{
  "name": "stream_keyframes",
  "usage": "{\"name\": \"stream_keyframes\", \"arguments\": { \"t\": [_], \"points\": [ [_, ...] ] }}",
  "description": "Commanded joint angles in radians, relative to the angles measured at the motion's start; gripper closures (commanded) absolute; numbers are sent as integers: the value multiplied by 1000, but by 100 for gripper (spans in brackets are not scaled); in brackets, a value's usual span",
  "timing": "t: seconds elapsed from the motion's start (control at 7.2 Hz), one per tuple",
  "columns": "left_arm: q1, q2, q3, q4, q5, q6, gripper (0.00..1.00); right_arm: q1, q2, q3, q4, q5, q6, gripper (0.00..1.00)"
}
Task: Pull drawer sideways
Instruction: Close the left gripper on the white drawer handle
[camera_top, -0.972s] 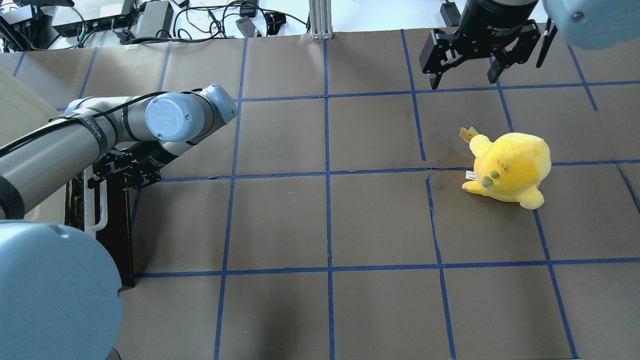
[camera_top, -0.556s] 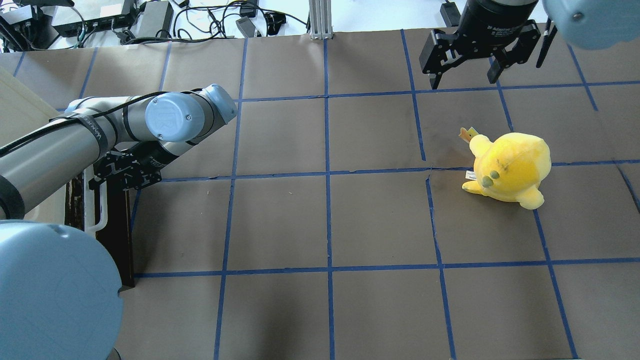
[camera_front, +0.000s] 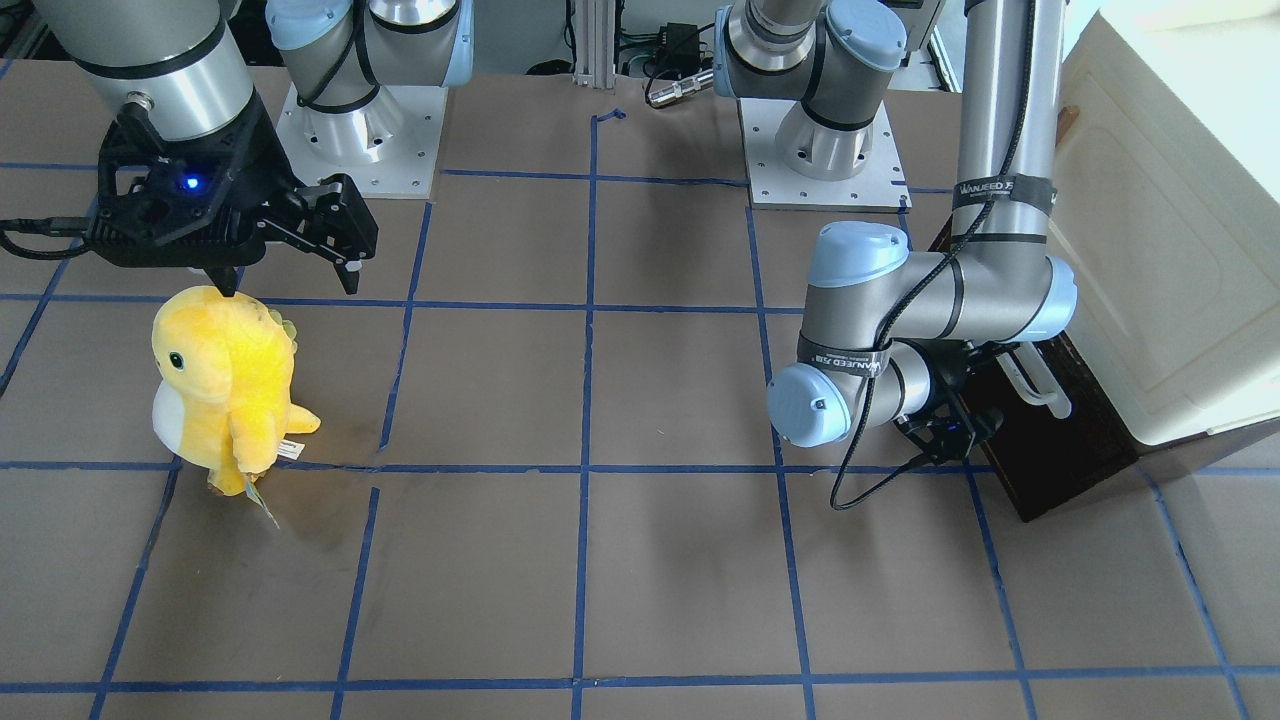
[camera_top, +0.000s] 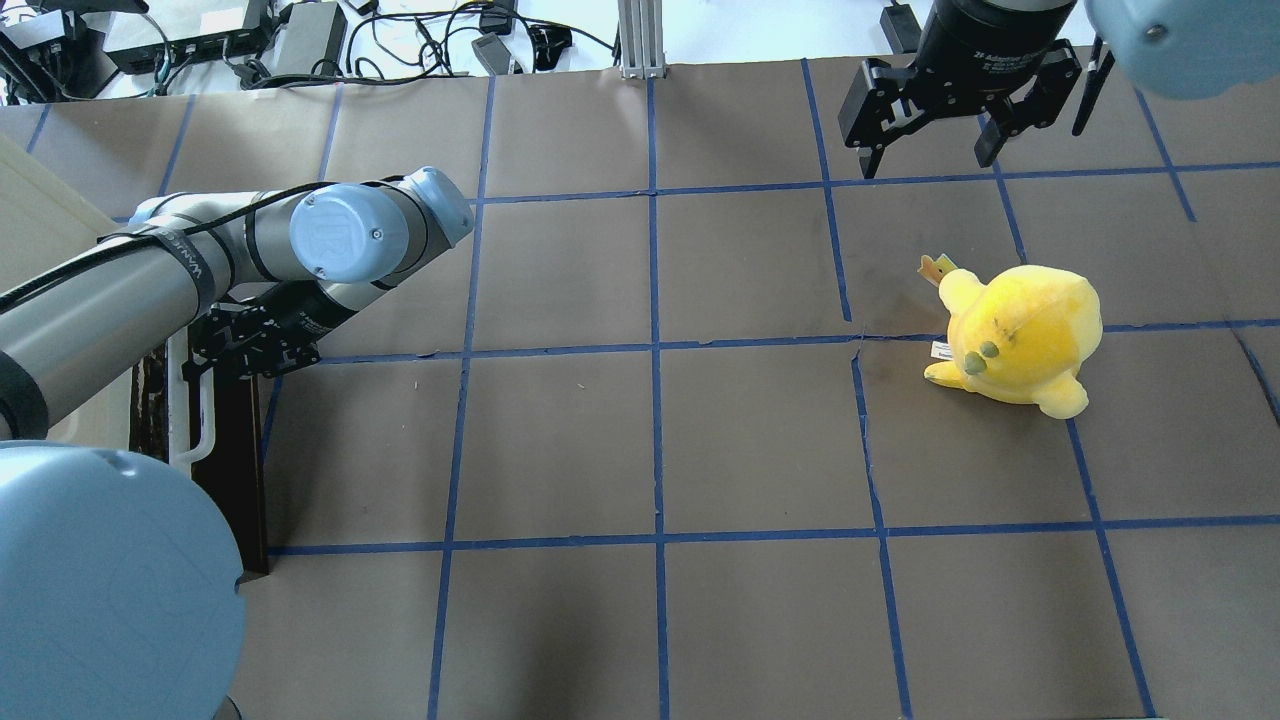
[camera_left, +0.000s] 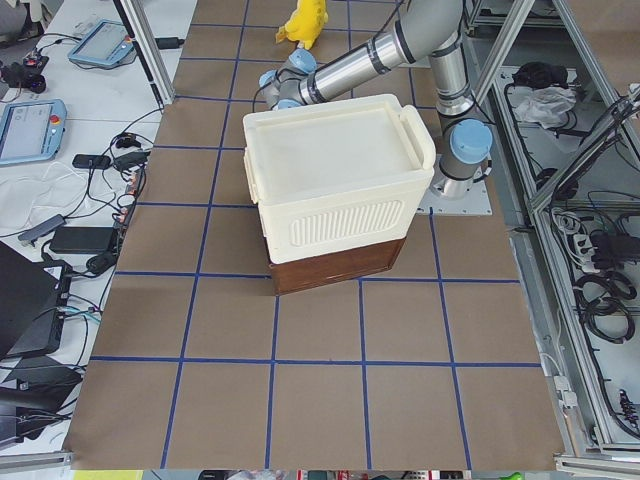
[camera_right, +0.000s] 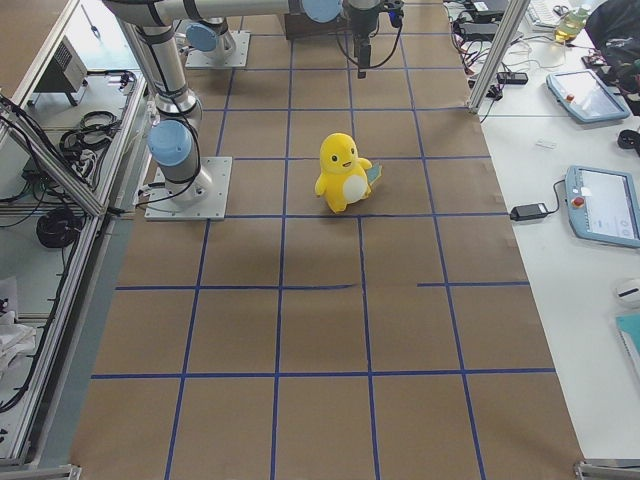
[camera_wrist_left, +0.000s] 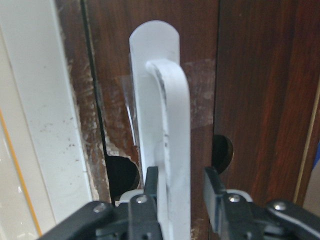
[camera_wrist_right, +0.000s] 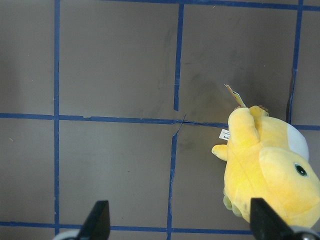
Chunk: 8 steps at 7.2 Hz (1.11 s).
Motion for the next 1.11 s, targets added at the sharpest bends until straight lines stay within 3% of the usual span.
{"name": "stream_keyframes", "arguments": {
  "t": [0.0, 0.42, 0.56, 0.97],
  "points": [
    [0, 0, 0, 0, -1, 0, 62, 0, 0, 0, 0, 0, -2, 0],
    [0, 0, 2, 0, -1, 0, 70, 0, 0, 0, 0, 0, 0, 0],
    [0, 0, 2, 0, -4, 0, 81, 0, 0, 0, 0, 0, 0, 0],
    [0, 5, 5, 0, -33, 3, 82, 0, 0, 0, 0, 0, 0, 0]
  ]
}}
